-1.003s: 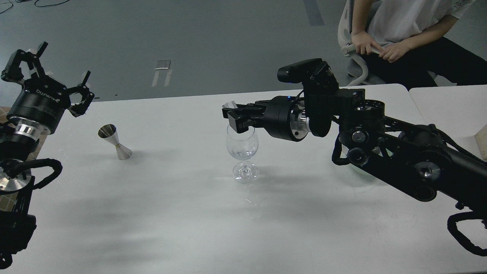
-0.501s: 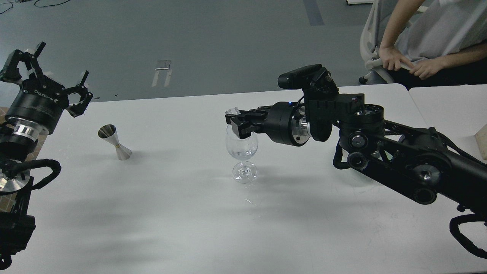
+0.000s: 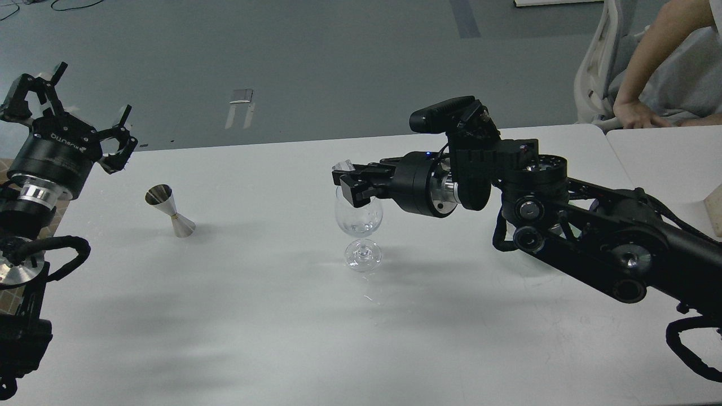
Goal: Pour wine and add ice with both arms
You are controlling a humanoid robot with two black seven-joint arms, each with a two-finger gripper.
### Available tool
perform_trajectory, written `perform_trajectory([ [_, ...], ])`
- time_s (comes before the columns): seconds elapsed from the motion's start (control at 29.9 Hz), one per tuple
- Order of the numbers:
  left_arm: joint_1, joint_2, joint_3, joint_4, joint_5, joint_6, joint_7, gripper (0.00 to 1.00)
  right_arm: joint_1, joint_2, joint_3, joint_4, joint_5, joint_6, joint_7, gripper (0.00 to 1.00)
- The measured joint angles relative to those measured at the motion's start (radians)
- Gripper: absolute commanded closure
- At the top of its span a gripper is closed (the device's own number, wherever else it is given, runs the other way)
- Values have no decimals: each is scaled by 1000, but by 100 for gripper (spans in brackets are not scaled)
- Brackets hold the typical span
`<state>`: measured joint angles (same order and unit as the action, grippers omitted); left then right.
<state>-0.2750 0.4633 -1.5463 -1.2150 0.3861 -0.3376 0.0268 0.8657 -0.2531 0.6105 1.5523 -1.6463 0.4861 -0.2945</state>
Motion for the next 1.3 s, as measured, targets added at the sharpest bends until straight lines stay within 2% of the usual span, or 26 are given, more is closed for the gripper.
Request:
perform_trajectory([
  [0.27, 0, 1, -2, 0, 0, 0, 1, 3, -2, 0, 0, 1, 0, -1, 0, 52],
  [0.53, 0, 5, -2, 0, 0, 0, 0, 3, -3, -10, 0, 2, 4, -1, -14, 41],
  [0.9, -3, 8, -10, 0, 0, 0, -1, 3, -5, -14, 5, 5, 8, -1, -20, 35],
  [0.94, -3, 8, -10, 0, 0, 0, -1, 3, -5, -14, 6, 5, 8, -1, -20, 34],
  [1.04, -3, 8, -11, 0, 0, 0, -1, 3, -5, -13, 6, 5, 9, -1, -20, 21],
  [1.3, -3, 8, -12, 0, 0, 0, -1, 3, -4, -12, 6, 8, 10, -1, -19, 8],
])
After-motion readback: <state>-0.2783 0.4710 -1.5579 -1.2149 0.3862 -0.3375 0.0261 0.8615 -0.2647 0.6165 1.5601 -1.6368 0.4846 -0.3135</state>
